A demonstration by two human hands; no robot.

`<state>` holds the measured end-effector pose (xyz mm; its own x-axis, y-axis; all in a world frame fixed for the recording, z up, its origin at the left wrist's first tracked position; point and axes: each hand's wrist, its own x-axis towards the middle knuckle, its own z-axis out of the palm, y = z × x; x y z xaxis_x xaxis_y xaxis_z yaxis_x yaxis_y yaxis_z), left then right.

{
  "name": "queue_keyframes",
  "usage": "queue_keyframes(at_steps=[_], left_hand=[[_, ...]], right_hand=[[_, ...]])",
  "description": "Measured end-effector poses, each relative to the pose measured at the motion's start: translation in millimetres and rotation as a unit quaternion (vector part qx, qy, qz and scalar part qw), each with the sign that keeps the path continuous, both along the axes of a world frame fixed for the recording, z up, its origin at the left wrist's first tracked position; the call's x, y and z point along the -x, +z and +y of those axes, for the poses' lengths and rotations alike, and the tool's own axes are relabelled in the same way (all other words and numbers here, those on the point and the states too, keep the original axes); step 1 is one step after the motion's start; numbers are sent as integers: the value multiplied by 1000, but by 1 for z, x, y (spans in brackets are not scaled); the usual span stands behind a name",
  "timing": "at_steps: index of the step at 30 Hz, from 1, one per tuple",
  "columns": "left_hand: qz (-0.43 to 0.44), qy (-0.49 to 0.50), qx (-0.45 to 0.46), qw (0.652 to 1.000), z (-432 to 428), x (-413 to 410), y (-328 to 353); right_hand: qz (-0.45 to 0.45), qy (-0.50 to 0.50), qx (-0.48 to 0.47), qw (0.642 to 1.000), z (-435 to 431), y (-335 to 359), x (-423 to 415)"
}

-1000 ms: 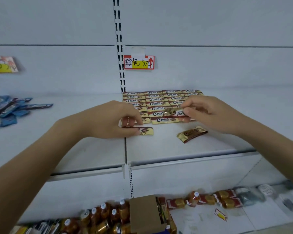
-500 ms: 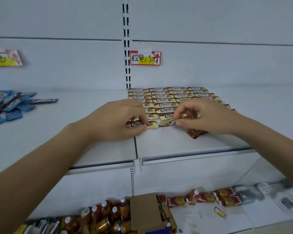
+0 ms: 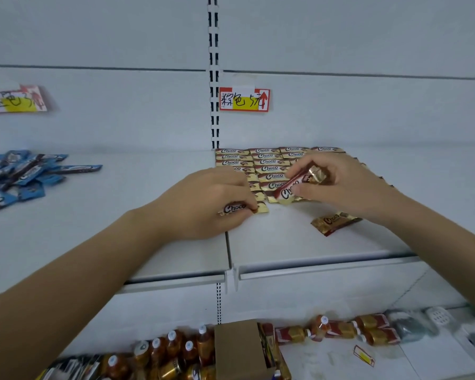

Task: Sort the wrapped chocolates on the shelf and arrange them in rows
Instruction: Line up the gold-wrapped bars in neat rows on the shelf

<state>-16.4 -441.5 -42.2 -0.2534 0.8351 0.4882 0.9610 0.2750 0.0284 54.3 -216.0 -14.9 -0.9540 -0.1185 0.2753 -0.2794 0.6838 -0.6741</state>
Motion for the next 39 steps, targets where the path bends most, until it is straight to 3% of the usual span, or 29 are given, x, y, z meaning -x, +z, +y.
queue_keyframes(at_steps=[7,14,22,27,31,39], left_hand=[[2,-8,6,1000,0,2,0],[4,-5,9,1000,1,2,0],[-18,5,9,1000,-2,2,-2],[-33,8,9,999,-3,3,-3],[-37,10,7,999,-4,3,-3],[-37,12,3,999,-3,3,-4]], right_hand=[[12,0,-75,997,-2,-2,-9],[-2,21,-72,997,-1,0,-12],[28,64,-196,978,-3,-1,-15],[46,45,-158,985,1,1,-12],[62,47,-217,973,7,-9,-8],[62,45,-201,977,8,-15,-6]])
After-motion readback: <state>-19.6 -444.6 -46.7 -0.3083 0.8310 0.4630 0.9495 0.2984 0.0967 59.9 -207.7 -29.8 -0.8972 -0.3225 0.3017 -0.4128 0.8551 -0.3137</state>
